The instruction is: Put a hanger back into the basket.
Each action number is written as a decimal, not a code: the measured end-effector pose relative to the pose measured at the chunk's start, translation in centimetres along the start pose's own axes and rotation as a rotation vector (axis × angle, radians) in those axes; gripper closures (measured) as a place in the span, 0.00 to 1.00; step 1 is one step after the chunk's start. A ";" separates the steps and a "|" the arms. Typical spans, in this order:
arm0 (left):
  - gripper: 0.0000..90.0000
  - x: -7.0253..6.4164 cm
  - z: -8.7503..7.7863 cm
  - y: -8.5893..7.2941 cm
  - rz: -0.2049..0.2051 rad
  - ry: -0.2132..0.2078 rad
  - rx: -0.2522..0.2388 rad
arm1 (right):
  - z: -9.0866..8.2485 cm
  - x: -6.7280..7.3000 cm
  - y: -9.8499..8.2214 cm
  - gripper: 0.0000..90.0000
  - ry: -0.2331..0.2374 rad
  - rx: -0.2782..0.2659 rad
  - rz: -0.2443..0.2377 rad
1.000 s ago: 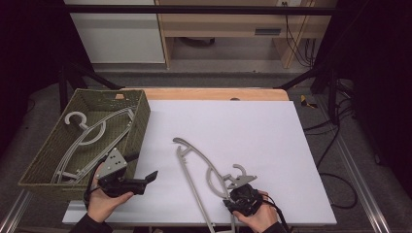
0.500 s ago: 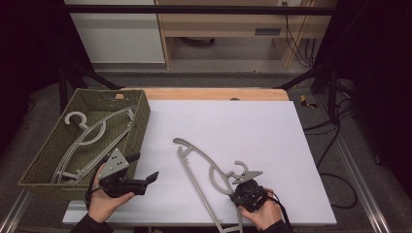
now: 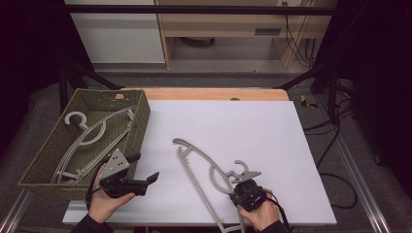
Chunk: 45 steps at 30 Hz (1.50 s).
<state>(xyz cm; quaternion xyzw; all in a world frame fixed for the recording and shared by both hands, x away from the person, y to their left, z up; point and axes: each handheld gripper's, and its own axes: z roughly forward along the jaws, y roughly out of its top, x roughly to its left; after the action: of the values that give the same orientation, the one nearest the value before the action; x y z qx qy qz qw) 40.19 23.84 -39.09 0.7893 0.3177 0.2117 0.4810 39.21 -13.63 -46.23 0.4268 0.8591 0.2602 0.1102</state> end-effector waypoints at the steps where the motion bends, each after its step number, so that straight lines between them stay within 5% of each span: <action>1: 0.12 0.0 0.0 0.0 -0.001 -0.001 0.001 | 0.0 0.0 0.1 0.83 -0.008 0.004 0.017; 16: 0.12 -0.1 0.4 -0.2 0.004 -0.001 0.016 | 0.4 -3.8 1.1 0.89 -0.022 -0.039 0.012; 17: 0.12 -0.1 0.4 -0.2 0.005 -0.001 0.017 | 0.5 -3.7 1.2 0.90 -0.022 -0.040 0.042; 19: 0.12 -0.1 0.4 -0.2 0.005 -0.001 0.018 | 0.6 -4.2 1.2 0.90 -0.023 -0.058 0.007; 21: 0.12 -0.1 0.4 -0.2 0.006 -0.002 0.019 | 0.6 -4.1 1.1 0.89 -0.031 -0.063 0.030; 24: 0.12 -0.1 0.3 -0.2 0.004 -0.001 0.015 | 0.2 -4.1 0.7 0.81 -0.048 -0.077 0.004; 27: 0.12 -0.1 0.3 -0.1 0.003 -0.001 0.015 | -0.7 -4.0 -0.2 0.75 -0.015 -0.067 0.048; 28: 0.12 -0.1 0.3 -0.1 0.003 -0.001 0.015 | -0.8 -3.8 -0.5 0.75 0.009 -0.050 0.095; 29: 0.12 -0.1 0.3 -0.1 0.004 -0.001 0.016 | -0.7 -3.7 -0.7 0.75 -0.008 -0.039 0.105; 32: 0.12 -0.2 0.4 -0.1 0.008 -0.003 0.019 | -0.7 -4.1 -1.2 0.81 -0.015 -0.027 0.081; 36: 0.13 -0.1 0.4 -0.2 0.003 -0.001 0.023 | -0.7 -3.9 -0.9 0.88 -0.012 -0.019 0.115; 41: 0.13 -0.2 0.5 -0.2 0.007 -0.002 0.026 | -0.7 -4.7 -0.4 0.91 -0.043 0.005 0.072; 45: 0.13 -0.2 0.6 -0.3 0.007 -0.005 0.031 | -0.4 -5.7 -0.2 0.91 -0.020 -0.006 0.027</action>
<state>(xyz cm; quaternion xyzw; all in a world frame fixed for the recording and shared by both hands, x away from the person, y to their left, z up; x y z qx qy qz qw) 40.35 23.38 -39.60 0.7982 0.3169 0.2065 0.4688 42.41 -18.42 -46.17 0.4408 0.8511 0.2601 0.1168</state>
